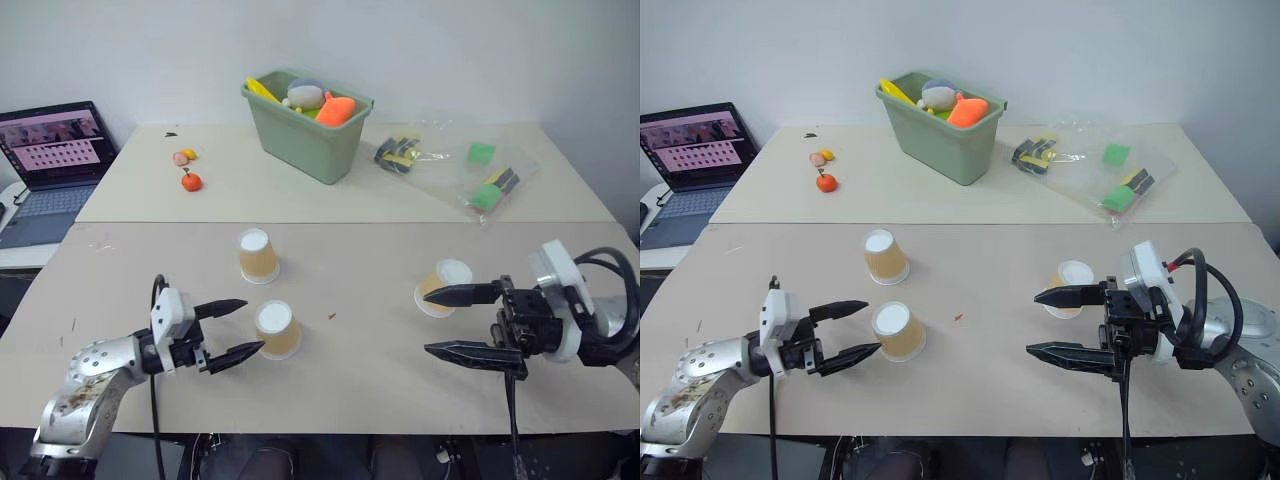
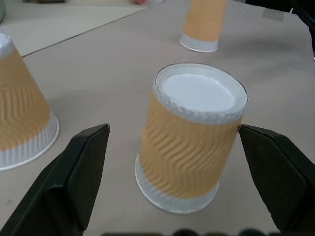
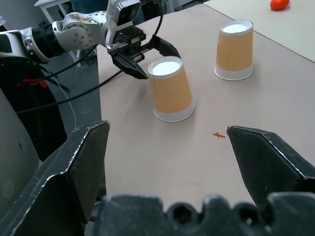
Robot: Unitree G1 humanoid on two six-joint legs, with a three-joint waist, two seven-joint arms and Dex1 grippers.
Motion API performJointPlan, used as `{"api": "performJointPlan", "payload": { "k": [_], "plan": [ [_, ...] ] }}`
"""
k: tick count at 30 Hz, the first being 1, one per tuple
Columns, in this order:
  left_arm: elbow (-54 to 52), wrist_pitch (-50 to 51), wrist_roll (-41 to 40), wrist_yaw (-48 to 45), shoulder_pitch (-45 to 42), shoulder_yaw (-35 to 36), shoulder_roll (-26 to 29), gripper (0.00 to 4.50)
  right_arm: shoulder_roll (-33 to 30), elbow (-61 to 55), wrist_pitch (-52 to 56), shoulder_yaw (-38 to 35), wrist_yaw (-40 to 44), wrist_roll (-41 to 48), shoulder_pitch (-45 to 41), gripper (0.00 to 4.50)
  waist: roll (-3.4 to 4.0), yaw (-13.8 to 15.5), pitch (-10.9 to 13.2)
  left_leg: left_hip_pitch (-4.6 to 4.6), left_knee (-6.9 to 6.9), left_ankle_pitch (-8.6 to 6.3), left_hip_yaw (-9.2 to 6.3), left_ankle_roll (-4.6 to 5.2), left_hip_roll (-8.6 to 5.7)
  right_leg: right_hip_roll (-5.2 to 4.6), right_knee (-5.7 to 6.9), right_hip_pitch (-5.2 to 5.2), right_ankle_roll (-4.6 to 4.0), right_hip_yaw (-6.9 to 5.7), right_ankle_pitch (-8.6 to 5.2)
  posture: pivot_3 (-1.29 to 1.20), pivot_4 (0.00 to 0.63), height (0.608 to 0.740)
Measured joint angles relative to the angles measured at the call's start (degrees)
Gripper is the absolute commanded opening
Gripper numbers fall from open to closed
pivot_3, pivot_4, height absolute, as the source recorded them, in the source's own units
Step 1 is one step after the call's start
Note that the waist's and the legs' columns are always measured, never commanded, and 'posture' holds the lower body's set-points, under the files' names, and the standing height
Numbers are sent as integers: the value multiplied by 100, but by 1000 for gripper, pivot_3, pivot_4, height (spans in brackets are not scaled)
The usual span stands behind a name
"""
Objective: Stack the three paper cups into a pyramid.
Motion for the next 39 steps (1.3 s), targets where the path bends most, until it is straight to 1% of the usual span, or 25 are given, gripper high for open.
{"api": "performJointPlan", "payload": {
  "k": [4, 8, 16, 17, 18, 19, 20, 21, 22, 26, 30, 34, 39],
  "plan": [
    [-72, 302, -3, 243, -383, -274, -167, 4461, 14, -9, 0, 11, -47, -21, 13, 4500, -1, -15, 0, 0, 0, 0, 0, 0, 0, 0, 0, 0, -1, 0, 1, 0, 150, 740],
    [-158, 489, 6, 377, -516, -457, -233, 4461, 47, -10, -1, 11, -122, -19, 12, 4500, -1, -23, 0, 0, 0, 0, 0, 0, 0, 0, 0, -1, -1, 0, 1, 0, 150, 740],
    [-154, 635, 7, 450, -729, -550, -275, 4461, 96, -11, -1, 10, -248, -14, 7, 4500, -1, -10, 1, -1, 1, 0, 0, -1, -1, 0, 0, 0, -1, 0, 1, 0, 150, 740],
    [-140, 654, 9, 473, -787, -563, -322, 3917, 98, -11, -1, 10, -264, -14, 3, 4500, -1, -7, 1, -1, 1, 0, 0, -1, -1, 0, 0, 0, -1, 0, 1, 0, 150, 740],
    [-134, 664, 9, 486, -816, -571, -350, 3804, 102, -11, -1, 10, -270, -14, -4, 4500, -1, -4, 1, -1, 2, 1, 0, -1, -2, -1, 0, 0, -1, 0, 1, 0, 150, 740],
    [-114, 697, 5, 519, -882, -600, -415, 3363, 108, -11, -1, 10, -287, -13, -20, 4500, -2, -5, 1, 0, 2, 1, 0, -1, -1, 0, 0, 0, -1, 0, 1, 0, 150, 740],
    [-91, 716, 2, 536, -905, -608, -459, 3085, 111, -11, -1, 10, -297, -12, -29, 4500, -2, -10, 1, 0, 2, 1, 0, -1, -1, 0, 0, 0, -1, 1, 1, 0, 150, 740],
    [-51, 728, -10, 548, -933, -609, -515, 2602, 114, -11, -1, 9, -313, -9, -31, 4500, -2, -15, 1, 0, 1, 1, 0, -1, -1, 0, 0, 0, -1, 1, 1, 0, 150, 740],
    [-11, 738, -11, 557, -969, -613, -549, 2498, 119, -11, -1, 9, -333, -5, -38, 4500, -2, -14, 1, -1, 1, 1, 0, -1, -1, 0, 0, 0, -1, 1, 1, 0, 150, 740],
    [193, 754, 90, 739, -1221, -691, -705, 2488, 131, -10, -1, 8, -357, 55, -98, 4500, -3, -1, 1, -1, 4, 1, 0, -2, -2, 0, 0, 2, -1, 0, 1, 0, 150, 740],
    [504, 689, 387, 953, -1658, -857, -966, 2488, 141, -4, -2, 5, -387, 100, -182, 4500, -3, 1, 1, -1, 5, 2, 0, -3, -3, 0, -1, 3, 0, 0, 2, 0, 150, 740],
    [954, 566, 703, 1156, -2284, -1068, -1372, 2488, 157, 17, -3, 16, -404, 101, -228, 4500, -6, 4, 3, -6, 8, 2, 0, -4, -5, -2, -5, 2, 2, 0, 4, 0, 150, 740],
    [1684, 214, 1073, 1288, -3068, -1391, -2010, 2488, 236, 35, -4, 90, -478, 95, -293, 4500, -9, -2, 3, -8, 11, 4, 0, -6, -8, -3, -16, 5, 6, 1, 9, 0, 150, 740]
  ]
}}
